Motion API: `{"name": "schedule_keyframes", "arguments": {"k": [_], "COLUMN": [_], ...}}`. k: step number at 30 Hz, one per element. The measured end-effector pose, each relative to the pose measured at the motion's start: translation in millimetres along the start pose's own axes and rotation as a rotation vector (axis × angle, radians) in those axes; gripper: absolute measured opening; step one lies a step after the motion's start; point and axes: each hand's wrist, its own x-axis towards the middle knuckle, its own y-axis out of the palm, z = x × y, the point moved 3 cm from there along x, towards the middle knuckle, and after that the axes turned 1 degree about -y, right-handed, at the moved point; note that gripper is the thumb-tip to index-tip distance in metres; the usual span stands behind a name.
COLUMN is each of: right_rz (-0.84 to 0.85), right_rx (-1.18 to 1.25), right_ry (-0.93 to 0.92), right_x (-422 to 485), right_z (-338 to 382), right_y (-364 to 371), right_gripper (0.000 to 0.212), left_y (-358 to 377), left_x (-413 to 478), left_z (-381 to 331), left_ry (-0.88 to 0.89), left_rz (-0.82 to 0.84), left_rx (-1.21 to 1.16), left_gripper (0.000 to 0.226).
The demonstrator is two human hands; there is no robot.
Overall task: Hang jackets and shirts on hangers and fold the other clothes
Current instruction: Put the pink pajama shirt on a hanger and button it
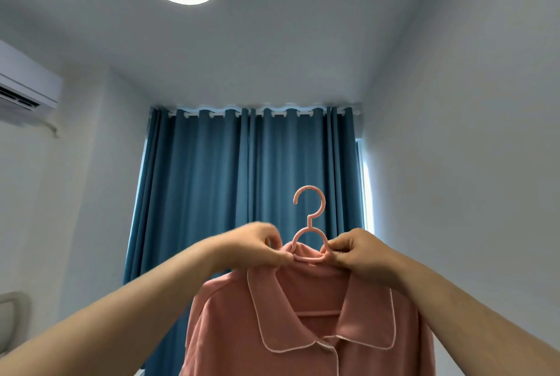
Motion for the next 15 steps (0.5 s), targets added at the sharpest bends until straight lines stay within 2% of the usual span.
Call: {"name": "schedule_keyframes", "arguments": {"k": [2, 5, 9, 11, 13, 15], "right_rz": [-0.025, -0.018, -0.103, -0.103, -0.126, -0.221], "right_rx": [0.008, -0.044, -0.182, -0.198, -0.091, 0.138], "right_ry": [-0.002, 0.0, 0.033, 0.06, 0.09, 0.144], "right_x": [1, 4, 4, 0, 0, 2], "right_z": [0, 1, -3, -8, -13, -17], "right_y": [2, 5, -7, -15, -21, -24], "right_gripper": [0.018, 0.013, 0.022, 0.019, 0.018, 0.016], "left_y": [15, 18, 12, 9, 6, 5], "left_x": [1, 5, 9, 10, 11, 10], "left_z": [4, 6, 20, 28, 32, 31], "left_ry": [-0.055, -0.049, -0.034, 0.0, 0.072, 0.141], "left_rz": [0.033, -0.11, -0.291, -0.334, -0.332, -0.313], "left_rx": [0.104, 0.359, 0.262, 0.219, 0.194, 0.126], "left_gripper": [0.039, 0.035, 0.047, 0.045, 0.038, 0.032]}}
